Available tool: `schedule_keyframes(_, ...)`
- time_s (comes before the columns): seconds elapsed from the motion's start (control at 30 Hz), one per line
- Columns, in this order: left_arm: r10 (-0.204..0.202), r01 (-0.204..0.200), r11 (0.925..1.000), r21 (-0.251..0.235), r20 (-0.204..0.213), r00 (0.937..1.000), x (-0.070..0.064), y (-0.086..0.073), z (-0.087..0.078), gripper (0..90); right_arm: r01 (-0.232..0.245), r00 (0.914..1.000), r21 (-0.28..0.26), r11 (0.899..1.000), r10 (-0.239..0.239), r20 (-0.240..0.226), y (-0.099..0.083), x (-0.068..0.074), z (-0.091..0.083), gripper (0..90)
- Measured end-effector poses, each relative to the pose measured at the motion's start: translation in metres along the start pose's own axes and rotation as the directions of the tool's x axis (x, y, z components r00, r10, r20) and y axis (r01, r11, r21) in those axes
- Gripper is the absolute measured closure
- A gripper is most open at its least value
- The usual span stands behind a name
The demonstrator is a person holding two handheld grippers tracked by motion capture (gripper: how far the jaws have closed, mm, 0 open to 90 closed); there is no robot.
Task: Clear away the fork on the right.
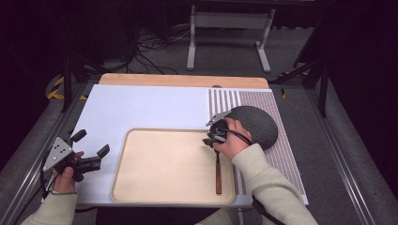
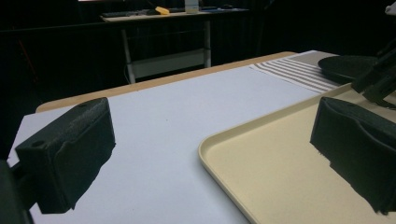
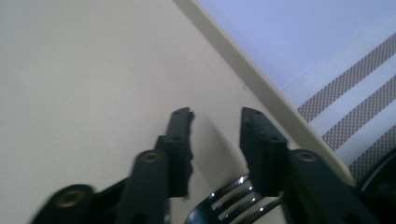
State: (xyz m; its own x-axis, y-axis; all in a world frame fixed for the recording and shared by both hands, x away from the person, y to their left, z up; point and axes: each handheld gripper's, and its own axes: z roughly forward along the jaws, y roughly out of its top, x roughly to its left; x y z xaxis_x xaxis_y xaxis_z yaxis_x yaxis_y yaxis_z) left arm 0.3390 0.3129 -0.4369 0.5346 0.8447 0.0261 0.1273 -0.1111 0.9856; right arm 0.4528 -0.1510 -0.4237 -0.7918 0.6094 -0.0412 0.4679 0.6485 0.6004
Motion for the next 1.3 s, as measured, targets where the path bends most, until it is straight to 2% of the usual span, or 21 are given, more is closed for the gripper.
schedule_keyframes(0.03,0.002,-0.002,1.0,0.0,0.001,1.0,0.0,0.0,0.0,0.4,-0.012,0.9999,-0.043,0.999,0.012,-0.001,0.001,0.001,-0.001,40.3)
schedule_keyframes(0.1,-0.001,0.001,1.0,-0.002,0.002,1.0,-0.001,0.0,0.0,0.4,-0.033,0.9994,-0.13,0.991,0.033,-0.001,0.005,0.004,-0.006,26.1)
schedule_keyframes(0.13,-0.001,0.002,1.0,-0.005,0.003,1.0,-0.001,0.001,0.001,0.4,-0.027,0.9996,-0.149,0.989,0.027,-0.002,0.006,0.006,-0.009,23.4)
schedule_keyframes(0.3,-0.007,0.007,1.0,-0.006,0.006,1.0,-0.001,0.001,0.002,0.4,-0.02,0.9998,-0.2,0.98,0.018,-0.011,0.012,0.01,-0.026,20.3)
schedule_keyframes(0.33,-0.004,0.004,1.0,-0.004,0.008,1.0,-0.001,0.002,0.003,0.4,-0.015,0.9999,-0.223,0.975,0.013,-0.01,0.012,0.01,-0.034,18.4)
schedule_keyframes(0.43,0.001,-0.001,1.0,-0.004,0.011,0.9999,-0.002,0.002,0.003,0.4,-0.005,0.9999,-0.241,0.97,0.003,-0.01,0.012,0.009,-0.04,15.4)
schedule_keyframes(0.53,-0.008,0.009,0.9999,-0.01,0.006,0.9999,-0.001,0.001,0.004,0.4,-0.005,0.9999,-0.282,0.959,0.002,-0.011,0.008,0.006,-0.054,12.8)
schedule_keyframes(0.57,-0.008,0.009,0.9999,-0.01,0.006,0.9999,-0.001,0.001,0.004,0.4,-0.005,0.9999,-0.282,0.959,0.002,-0.011,0.008,0.006,-0.054,12.8)
schedule_keyframes(0.6,-0.009,0.009,0.9999,-0.009,0.005,0.9999,-0.002,0.001,0.004,0.4,-0.009,0.9999,-0.302,0.953,0.005,-0.012,0.006,0.005,-0.058,11.4)
schedule_keyframes(0.63,-0.007,0.007,1.0,-0.005,0.002,1.0,-0.001,0.001,0.004,0.4,-0.018,0.9998,-0.338,0.941,0.013,-0.017,0.003,0.002,-0.066,9.2)
schedule_keyframes(0.73,-0.008,0.008,1.0,-0.002,0.002,1.0,-0.001,0.001,0.004,0.4,-0.028,0.9996,-0.375,0.927,0.022,-0.019,-0.001,-0.002,-0.076,7.9)
schedule_keyframes(0.77,-0.011,0.011,0.9999,-0.004,0.003,0.9999,-0.001,0.0,0.004,0.4,-0.028,0.9996,-0.375,0.927,0.022,-0.019,-0.001,-0.002,-0.076,7.9)
schedule_keyframes(0.8,-0.007,0.007,1.0,0.003,0.005,1.0,-0.001,0.001,0.002,0.4,-0.047,0.9987,-0.394,0.918,0.036,-0.035,-0.004,-0.005,-0.083,8.0)
schedule_keyframes(0.83,-0.007,0.007,1.0,0.003,0.005,1.0,-0.001,0.001,0.002,0.4,-0.047,0.9987,-0.394,0.918,0.036,-0.035,-0.004,-0.005,-0.083,8.0)
schedule_keyframes(0.87,-0.008,0.008,1.0,0.0,0.004,1.0,-0.001,0.001,0.002,0.4,-0.055,0.9982,-0.421,0.905,0.04,-0.045,-0.008,-0.007,-0.089,7.7)
schedule_keyframes(0.9,-0.012,0.012,0.9999,-0.008,0.005,0.9999,-0.001,0.001,0.002,0.4,-0.058,0.9979,-0.43,0.901,0.04,-0.05,-0.01,-0.007,-0.092,7.5)
schedule_keyframes(0.93,-0.012,0.012,0.9999,-0.008,0.005,0.9999,-0.001,0.001,0.002,0.4,-0.058,0.9979,-0.43,0.901,0.04,-0.05,-0.01,-0.007,-0.092,7.5)
schedule_keyframes(1.13,-0.027,0.027,0.9993,-0.027,0.022,0.9994,0.0,0.0,0.001,0.3,-0.024,0.9997,-0.497,0.868,0.018,-0.017,-0.022,-0.011,-0.108,6.7)
schedule_keyframes(1.2,-0.03,0.031,0.999,-0.031,0.023,0.9993,0.001,0.0,0.0,0.2,-0.013,0.9999,-0.504,0.864,0.01,-0.008,-0.026,-0.013,-0.111,6.6)
schedule_keyframes(1.23,-0.028,0.029,0.9991,-0.03,0.022,0.9994,0.001,0.0,0.0,0.2,0.005,1.0,-0.515,0.857,-0.005,0.0,-0.03,-0.015,-0.114,6.6)
schedule_keyframes(1.3,-0.03,0.031,0.9988,-0.038,0.024,0.9993,0.002,-0.001,-0.001,0.0,0.05,0.9987,-0.508,0.86,-0.042,0.028,-0.035,-0.016,-0.117,6.3)
